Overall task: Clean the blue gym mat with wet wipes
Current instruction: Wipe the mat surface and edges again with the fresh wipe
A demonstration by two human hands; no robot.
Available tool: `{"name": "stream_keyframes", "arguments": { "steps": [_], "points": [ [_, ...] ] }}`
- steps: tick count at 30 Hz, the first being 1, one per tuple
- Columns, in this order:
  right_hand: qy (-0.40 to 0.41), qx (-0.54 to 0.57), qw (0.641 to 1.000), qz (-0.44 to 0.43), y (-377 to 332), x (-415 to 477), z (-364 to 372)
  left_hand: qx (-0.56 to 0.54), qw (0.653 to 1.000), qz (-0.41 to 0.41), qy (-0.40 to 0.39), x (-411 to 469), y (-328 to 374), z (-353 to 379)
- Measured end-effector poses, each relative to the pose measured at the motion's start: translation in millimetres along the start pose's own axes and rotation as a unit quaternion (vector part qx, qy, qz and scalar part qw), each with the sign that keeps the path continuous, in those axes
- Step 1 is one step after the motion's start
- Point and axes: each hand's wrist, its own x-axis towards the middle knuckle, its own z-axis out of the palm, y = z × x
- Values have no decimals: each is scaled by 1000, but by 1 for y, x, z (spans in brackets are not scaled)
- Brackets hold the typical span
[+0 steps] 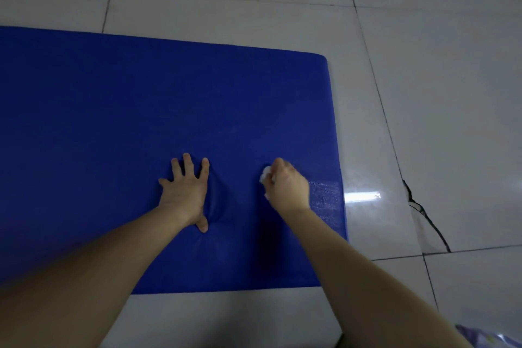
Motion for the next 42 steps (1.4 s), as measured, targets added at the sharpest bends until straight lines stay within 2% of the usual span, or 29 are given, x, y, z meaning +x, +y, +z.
{"name": "stream_keyframes", "arguments": {
  "steps": [5,8,10,15,20,22,24,28,32,34,37,42],
  "points": [
    [69,13,982,175,91,11,-35,-5,1000,4,7,-2,1,0],
    [83,63,966,236,121,9,-47,-6,1000,6,11,-2,0,0],
    [95,85,961,244,118,9,-45,-3,1000,6,14,-2,0,0],
    [93,40,981,168,47,16,-22,6,1000,4,12,-1,0,0],
    [12,49,999,-4,-36,14,7,20,1000,2,16,2,0,2],
    [-12,38,997,-60,-42,15,9,25,999,2,20,2,-1,2],
    [-17,17,997,-74,-27,21,3,22,1000,5,21,2,-2,3],
    [31,55,996,58,34,36,-24,10,1000,8,21,0,-4,2],
    [93,9,985,144,81,33,-43,5,999,17,29,-7,-6,-1],
    [90,6,979,181,84,31,-47,0,999,24,31,-11,-8,-1],
    [36,102,958,265,75,28,-49,-7,999,31,31,-16,-10,1],
    [0,105,966,235,80,15,-69,-5,999,38,26,-30,-11,-2]
  ]
}}
